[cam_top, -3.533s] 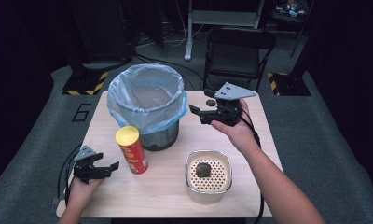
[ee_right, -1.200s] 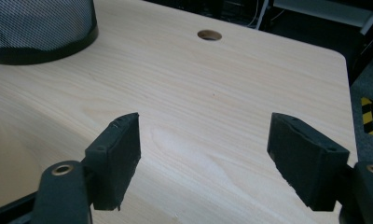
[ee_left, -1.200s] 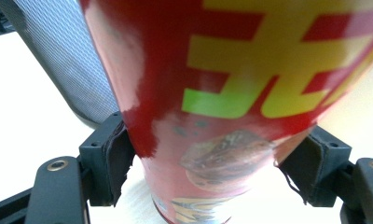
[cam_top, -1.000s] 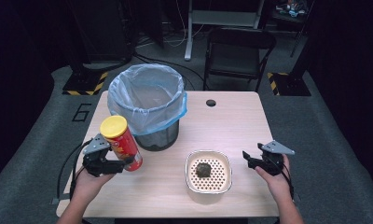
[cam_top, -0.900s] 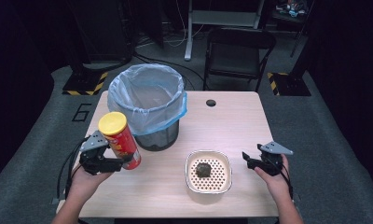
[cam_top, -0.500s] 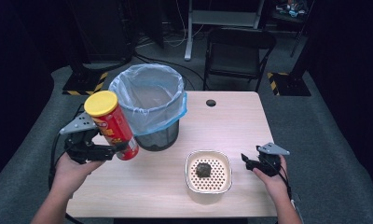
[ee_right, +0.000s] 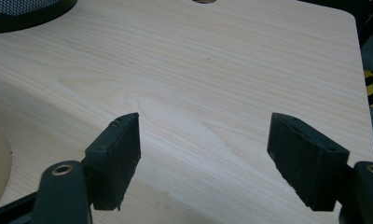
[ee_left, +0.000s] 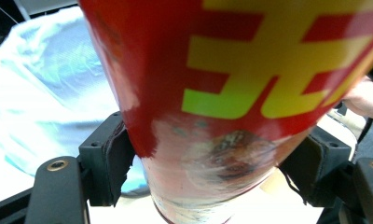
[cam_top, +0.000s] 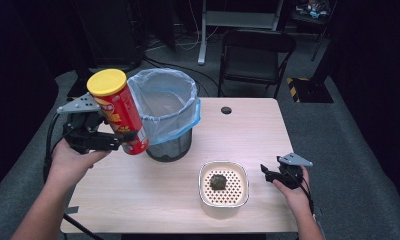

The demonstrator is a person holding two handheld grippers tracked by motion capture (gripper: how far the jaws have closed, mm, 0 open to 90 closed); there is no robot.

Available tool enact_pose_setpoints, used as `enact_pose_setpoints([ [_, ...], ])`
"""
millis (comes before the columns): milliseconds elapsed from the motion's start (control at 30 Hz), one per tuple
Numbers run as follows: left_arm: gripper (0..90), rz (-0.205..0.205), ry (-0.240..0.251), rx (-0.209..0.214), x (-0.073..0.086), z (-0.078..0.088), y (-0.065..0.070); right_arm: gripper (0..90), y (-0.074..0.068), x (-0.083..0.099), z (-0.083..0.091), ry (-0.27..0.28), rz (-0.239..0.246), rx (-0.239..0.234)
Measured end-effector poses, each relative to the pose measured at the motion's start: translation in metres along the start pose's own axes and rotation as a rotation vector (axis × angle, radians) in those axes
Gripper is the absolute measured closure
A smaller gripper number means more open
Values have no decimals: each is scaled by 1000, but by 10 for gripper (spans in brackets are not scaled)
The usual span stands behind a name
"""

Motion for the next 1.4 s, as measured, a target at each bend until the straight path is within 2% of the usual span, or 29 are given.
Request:
enact_pose_setpoints([
  [167, 245, 0, -4, -18, -24, 3, -6, 253, 0, -1, 1, 4, -6, 1],
  [267, 245, -2, -1, -4, -38, 4, -8, 253, 1, 0, 1, 2, -1, 2],
  [367, 245, -8, -2, -22, -52, 6, -8, 253, 1, 0, 0, 0, -7, 2],
  [500, 245, -8, 0, -21, -68, 6, -11, 253, 2, 1, 0, -1, 1, 1],
  [667, 245, 13, 0, -39, -85, -1, -21, 253, 2, 1, -1, -6, 6, 1],
  [800, 244, 42, 2, -50, -92, -12, -28, 256, 1, 1, -2, -10, 0, -3],
  [1033, 244, 69, 3, -70, -97, -40, -42, 263, 1, 3, -4, -29, 18, -3],
  [1233, 244, 106, 2, -112, -99, -63, -54, 263, 1, 3, -5, -34, 20, -3],
  [1267, 244, 112, 8, -108, -99, -67, -56, 263, 0, 3, -6, -34, 13, 1],
  [1300, 244, 112, 13, -111, -99, -70, -58, 263, 1, 3, -6, -35, 35, -3],
  [1400, 244, 127, 27, -107, -99, -79, -62, 263, 0, 4, -7, -37, 23, -5],
])
Point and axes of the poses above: each handheld gripper's, and its own axes: z roughly backward along the jaws, x roughly out of its underside, y roughly to its right, the point moved 4 cm from there along -z, roughly forward along the jaws, and after that the axes turned 12 degrees about -y, right-handed, at the moved point
